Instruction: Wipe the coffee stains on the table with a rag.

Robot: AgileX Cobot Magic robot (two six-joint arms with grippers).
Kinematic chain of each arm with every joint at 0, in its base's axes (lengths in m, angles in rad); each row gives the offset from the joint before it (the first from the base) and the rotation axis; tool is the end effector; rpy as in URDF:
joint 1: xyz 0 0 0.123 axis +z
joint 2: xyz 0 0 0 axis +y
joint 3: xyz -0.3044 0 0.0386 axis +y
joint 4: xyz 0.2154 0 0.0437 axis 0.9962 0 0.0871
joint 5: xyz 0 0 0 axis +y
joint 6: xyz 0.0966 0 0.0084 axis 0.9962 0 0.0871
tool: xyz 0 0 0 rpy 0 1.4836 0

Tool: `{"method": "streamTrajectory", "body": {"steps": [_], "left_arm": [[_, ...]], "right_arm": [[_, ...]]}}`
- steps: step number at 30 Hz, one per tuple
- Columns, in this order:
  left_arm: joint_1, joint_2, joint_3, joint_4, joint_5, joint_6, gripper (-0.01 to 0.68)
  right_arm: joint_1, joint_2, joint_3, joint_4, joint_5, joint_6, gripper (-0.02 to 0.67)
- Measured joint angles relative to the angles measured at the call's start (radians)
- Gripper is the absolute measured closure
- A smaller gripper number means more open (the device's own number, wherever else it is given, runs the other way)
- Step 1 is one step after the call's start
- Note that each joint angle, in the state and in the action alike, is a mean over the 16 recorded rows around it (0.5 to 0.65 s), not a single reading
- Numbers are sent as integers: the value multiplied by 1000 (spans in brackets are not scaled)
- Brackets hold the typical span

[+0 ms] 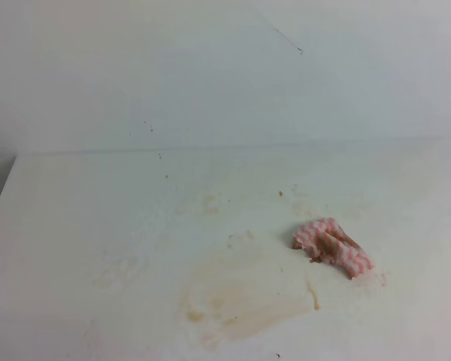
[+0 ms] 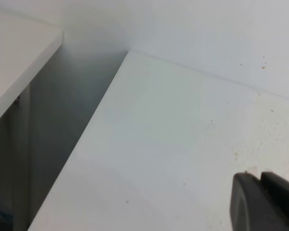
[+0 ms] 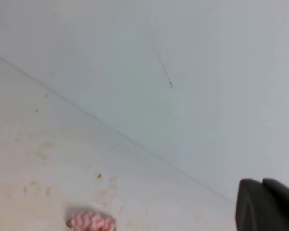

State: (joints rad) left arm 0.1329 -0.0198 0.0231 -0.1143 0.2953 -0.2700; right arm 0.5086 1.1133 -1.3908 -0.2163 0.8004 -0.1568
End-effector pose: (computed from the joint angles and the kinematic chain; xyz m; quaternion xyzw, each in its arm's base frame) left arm 0.0056 -0.0025 0.1783 -0.1868 0.7544 -0.0902 0.6228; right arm 0.1668 0.0759 0.4747 -0.2943 0.7852 -0.0106 0.5447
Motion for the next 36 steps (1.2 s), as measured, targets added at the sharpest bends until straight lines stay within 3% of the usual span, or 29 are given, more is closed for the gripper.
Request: {"method": "streamTrajectory", "body": {"steps": [7, 18, 26, 36], "left_arm": [[0, 0, -2, 0, 0, 0, 674], [0, 4, -8, 0, 3, 1, 674], [-1, 13, -23, 0, 11, 1, 676], [0, 6, -23, 0, 12, 0, 676]], "right_arm": [[0, -103, 137, 33, -66, 51, 651], [-45, -73, 216, 64, -89, 62, 651], [-231, -139, 360, 130, -224, 62, 651], [-497, -452, 771, 153, -495, 52, 651]]}}
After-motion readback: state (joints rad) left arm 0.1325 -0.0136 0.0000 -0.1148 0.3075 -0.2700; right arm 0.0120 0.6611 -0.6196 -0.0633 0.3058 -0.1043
